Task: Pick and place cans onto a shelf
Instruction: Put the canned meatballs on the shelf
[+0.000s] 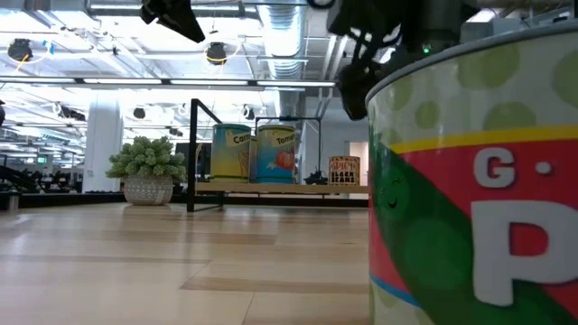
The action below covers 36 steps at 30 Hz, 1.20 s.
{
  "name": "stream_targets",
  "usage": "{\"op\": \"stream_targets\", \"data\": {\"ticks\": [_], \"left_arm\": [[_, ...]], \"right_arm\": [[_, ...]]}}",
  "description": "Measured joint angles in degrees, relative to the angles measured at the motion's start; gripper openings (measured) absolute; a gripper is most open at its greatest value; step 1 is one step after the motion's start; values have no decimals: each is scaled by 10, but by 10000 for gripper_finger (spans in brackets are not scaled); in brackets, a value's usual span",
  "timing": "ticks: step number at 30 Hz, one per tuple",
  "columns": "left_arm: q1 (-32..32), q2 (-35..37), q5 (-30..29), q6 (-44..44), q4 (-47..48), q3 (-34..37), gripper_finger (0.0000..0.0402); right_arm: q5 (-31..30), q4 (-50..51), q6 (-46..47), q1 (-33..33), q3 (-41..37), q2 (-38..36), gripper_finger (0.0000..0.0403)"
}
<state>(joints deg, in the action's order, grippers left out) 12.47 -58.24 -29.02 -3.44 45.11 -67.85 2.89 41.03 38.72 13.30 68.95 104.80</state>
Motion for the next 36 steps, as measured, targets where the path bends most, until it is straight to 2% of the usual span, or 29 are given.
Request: {"op": "stream_targets", "data": {"ticks": [7, 10, 14, 18, 21, 24, 27, 31, 33, 36], "left_arm": [[0, 0, 0, 13, 1, 0, 68], [0, 0, 1, 20, 0, 0, 68], [0, 0, 1, 30, 0, 0, 68], [0, 0, 1, 32, 0, 0, 68], [0, 0, 1, 32, 0, 0, 68], [0, 0, 1, 32, 0, 0, 68], [0, 0, 1, 33, 0, 0, 68], [0, 0, -2, 30, 0, 0, 68], [0, 0, -2, 30, 0, 0, 68], [0, 0, -3, 29, 0, 0, 68]], "right_arm": [[27, -17, 16, 0, 10, 51, 213], [31, -14, 31, -4, 16, 57, 195], [37, -10, 33, -15, 28, 59, 131], [33, 7, 24, -35, 48, 61, 28], [17, 48, -3, -52, 73, 64, 18], [2, 137, -55, -69, 127, 64, 8], [-41, 242, -119, -88, 195, 52, 9], [-142, 375, -197, -120, 269, 38, 6], [-195, 408, -233, -145, 283, 21, 6], [-220, 452, -274, -192, 282, 0, 7]]}}
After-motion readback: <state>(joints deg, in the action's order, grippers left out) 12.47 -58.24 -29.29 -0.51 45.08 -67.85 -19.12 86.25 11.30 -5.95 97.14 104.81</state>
